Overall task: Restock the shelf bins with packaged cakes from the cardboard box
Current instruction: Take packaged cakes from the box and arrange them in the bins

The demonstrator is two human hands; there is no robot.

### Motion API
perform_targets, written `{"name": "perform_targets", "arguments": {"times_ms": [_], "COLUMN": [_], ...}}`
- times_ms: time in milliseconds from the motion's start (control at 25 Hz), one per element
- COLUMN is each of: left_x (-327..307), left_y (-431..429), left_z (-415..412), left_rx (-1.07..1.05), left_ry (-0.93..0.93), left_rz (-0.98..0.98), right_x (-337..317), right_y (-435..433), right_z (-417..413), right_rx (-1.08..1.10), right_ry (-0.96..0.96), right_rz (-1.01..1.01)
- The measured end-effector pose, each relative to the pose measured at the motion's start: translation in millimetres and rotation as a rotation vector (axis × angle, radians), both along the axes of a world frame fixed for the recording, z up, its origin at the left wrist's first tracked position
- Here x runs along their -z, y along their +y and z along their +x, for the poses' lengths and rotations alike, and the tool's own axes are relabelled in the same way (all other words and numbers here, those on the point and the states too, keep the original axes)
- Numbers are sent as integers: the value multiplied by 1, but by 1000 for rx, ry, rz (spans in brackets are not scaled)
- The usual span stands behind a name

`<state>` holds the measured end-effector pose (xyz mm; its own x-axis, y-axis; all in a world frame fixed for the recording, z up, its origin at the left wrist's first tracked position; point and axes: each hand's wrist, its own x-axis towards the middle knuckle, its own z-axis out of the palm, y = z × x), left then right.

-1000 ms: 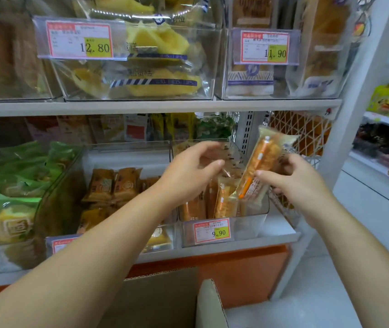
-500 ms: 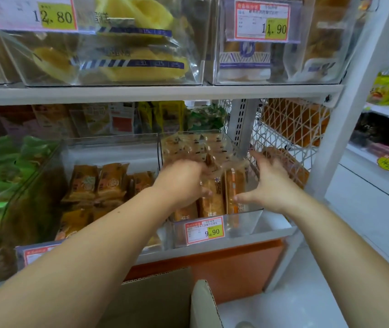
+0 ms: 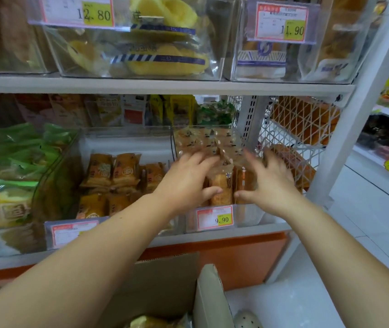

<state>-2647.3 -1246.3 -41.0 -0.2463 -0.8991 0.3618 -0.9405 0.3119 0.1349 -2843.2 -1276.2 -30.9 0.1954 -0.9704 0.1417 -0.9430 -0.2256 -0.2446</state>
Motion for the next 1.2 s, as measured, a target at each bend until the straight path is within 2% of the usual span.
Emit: {"name": "perform_targets", "arguments": {"times_ms": [80,120,200,240,360,440,560,600,720,800,920,1000,1040,1080,1160,1200], "left_x": [4,15,53,79,164,216,269,281,311,319,326,326,326,322,314,318], "left_y": [47,76,133,159,212,231,254,261,266,259,250,241,235,229,219,218], "left_z": [21,38,75,93,134,142,135,129,122,125,128,122,119,114,101,98], "left_rx": [129,189,250,228,93,72,-93,-159,-312,-398,-427,-455,-470,-483,-484,-505], "left_ry": [51,54,30,-10,-82,-97,77,156,362,422,393,464,596,808,1274,1401], "left_rz": [-172,-215,-152,-39,370,543,762,824,918,938,952,931,929,960,1093,1137], "right_x": [-12,-17,-18,-10,49,118,225,254,319,343,353,347,342,337,327,325], "right_y": [30,51,89,105,136,143,143,144,155,176,185,182,183,188,207,216], "right_z": [9,18,36,49,96,125,149,148,132,120,114,118,124,133,151,156], "right_rx": [-103,-189,-387,-493,-760,-730,-528,-427,54,252,431,460,443,397,221,112], "right_ry": [-169,-307,-468,-380,258,504,651,616,234,50,-224,-369,-394,-389,-388,-400], "right_rz": [-181,-181,50,233,655,804,962,985,899,883,954,905,883,871,872,915]}}
